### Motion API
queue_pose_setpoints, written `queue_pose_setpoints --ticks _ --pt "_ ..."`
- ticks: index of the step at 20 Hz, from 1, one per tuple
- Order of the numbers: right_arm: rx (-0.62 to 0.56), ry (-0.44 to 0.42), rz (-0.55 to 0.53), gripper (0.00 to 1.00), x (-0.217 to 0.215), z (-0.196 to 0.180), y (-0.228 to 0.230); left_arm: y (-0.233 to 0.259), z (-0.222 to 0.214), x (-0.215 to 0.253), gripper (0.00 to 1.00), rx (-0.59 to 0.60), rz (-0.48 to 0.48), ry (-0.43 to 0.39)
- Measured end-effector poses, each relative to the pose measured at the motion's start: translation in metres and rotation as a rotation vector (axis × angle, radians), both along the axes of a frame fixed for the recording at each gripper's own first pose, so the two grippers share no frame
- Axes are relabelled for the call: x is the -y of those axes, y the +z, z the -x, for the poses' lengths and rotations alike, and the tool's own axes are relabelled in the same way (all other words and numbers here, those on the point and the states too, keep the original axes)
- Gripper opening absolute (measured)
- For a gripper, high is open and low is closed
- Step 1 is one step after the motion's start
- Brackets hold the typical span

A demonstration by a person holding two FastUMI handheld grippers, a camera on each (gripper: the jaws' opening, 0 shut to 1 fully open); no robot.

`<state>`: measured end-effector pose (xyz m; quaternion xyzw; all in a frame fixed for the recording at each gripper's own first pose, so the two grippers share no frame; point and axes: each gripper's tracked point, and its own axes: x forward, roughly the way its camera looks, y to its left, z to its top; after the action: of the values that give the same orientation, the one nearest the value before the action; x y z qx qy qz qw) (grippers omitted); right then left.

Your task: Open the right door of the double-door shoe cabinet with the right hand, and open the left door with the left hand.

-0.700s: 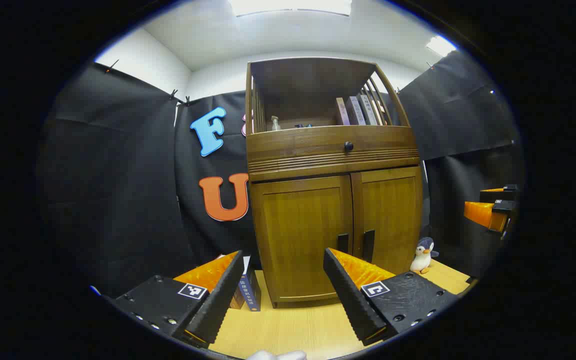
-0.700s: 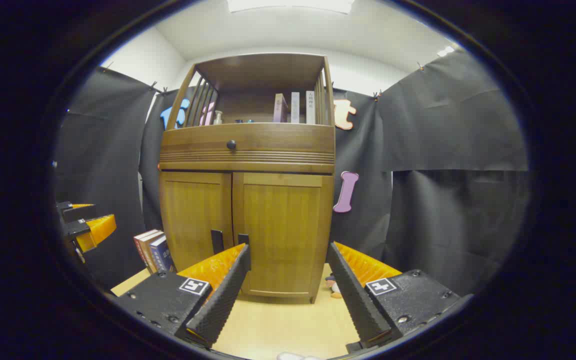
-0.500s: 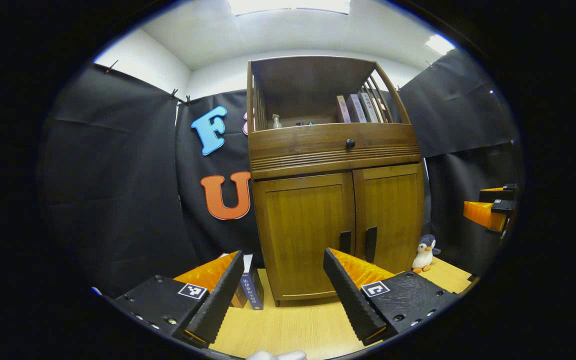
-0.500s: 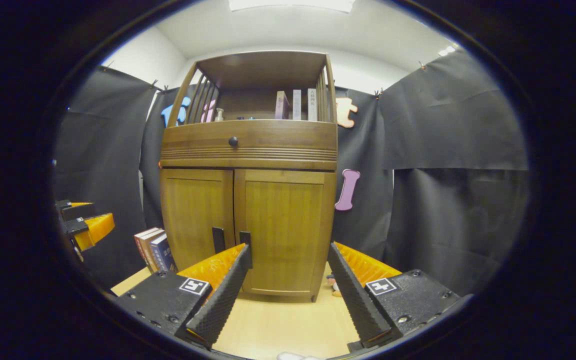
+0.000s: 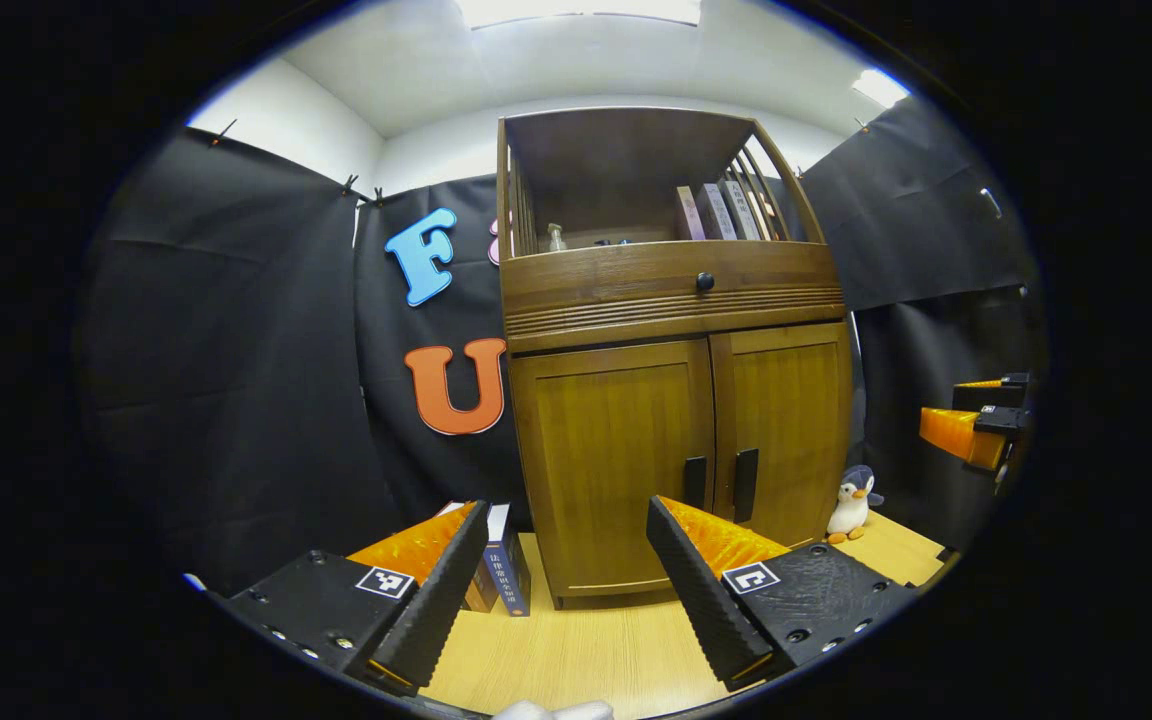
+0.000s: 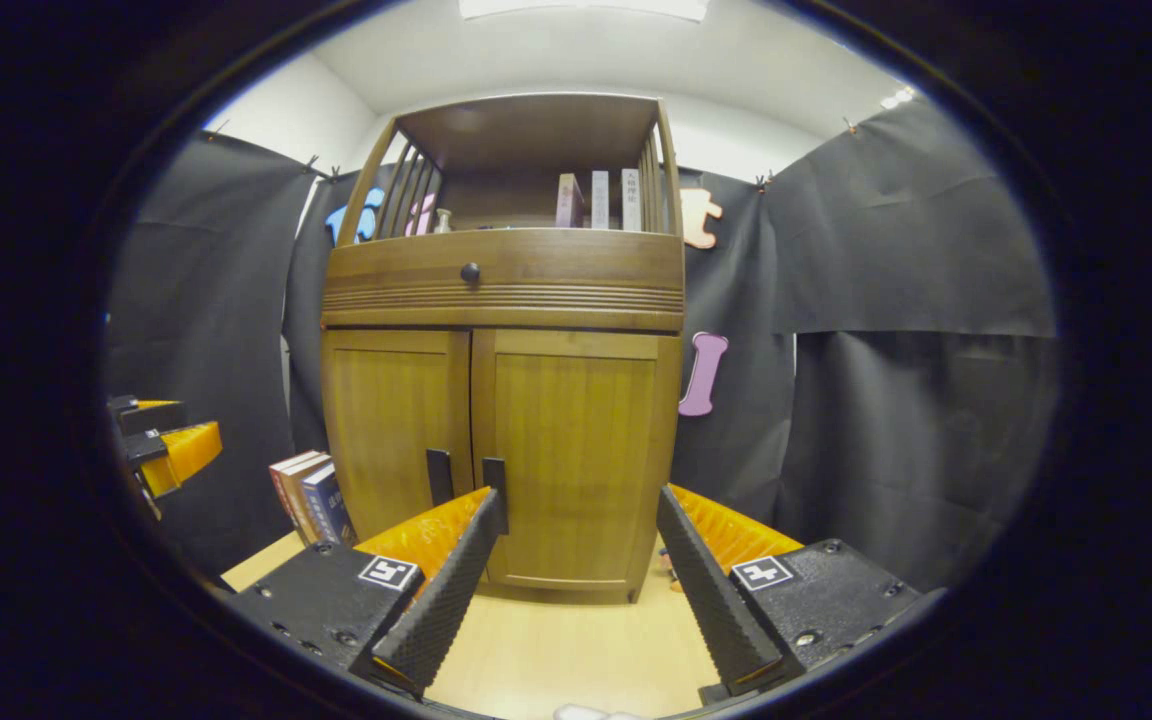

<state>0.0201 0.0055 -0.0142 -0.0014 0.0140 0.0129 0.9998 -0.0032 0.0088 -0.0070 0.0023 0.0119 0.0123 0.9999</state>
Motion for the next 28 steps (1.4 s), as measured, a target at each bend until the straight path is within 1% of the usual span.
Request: queue_pose_setpoints --ticks 3,6,10,15,17,18,19,25,28 --pt "-0.012 0.023 0.009 0.99 -0.002 -0.016 -0.008 0.000 0.000 -0.004 0.96 -0.002 -0.005 0.025" --pt "-0.024 0.041 0.019 0.99 -0.003 -0.037 -0.017 -0.002 0.001 -0.002 0.96 -0.014 0.003 0.033" --pt "-0.062 0.086 0.034 0.99 -0.013 -0.067 -0.041 0.002 0.006 -0.003 0.96 -0.006 -0.006 0.057" --pt "-0.124 0.173 0.025 1.00 -0.041 -0.110 -0.070 0.001 0.021 -0.008 0.96 -0.014 -0.022 0.120" --pt "-0.140 0.202 0.024 1.00 -0.052 -0.129 -0.078 -0.001 0.032 -0.014 0.96 -0.021 -0.032 0.160" --pt "-0.144 0.218 0.024 1.00 -0.058 -0.139 -0.080 -0.004 0.037 -0.017 1.00 -0.032 -0.035 0.179" --pt "-0.152 0.226 0.025 0.99 -0.063 -0.150 -0.083 -0.008 0.042 -0.020 0.96 -0.042 -0.035 0.198" --pt "-0.201 0.221 0.028 0.99 -0.087 -0.215 -0.101 -0.014 0.065 -0.036 0.96 -0.087 -0.026 0.292" --pt "-0.236 0.235 0.038 0.93 -0.102 -0.233 -0.113 -0.015 0.070 -0.042 0.96 -0.098 -0.022 0.315"
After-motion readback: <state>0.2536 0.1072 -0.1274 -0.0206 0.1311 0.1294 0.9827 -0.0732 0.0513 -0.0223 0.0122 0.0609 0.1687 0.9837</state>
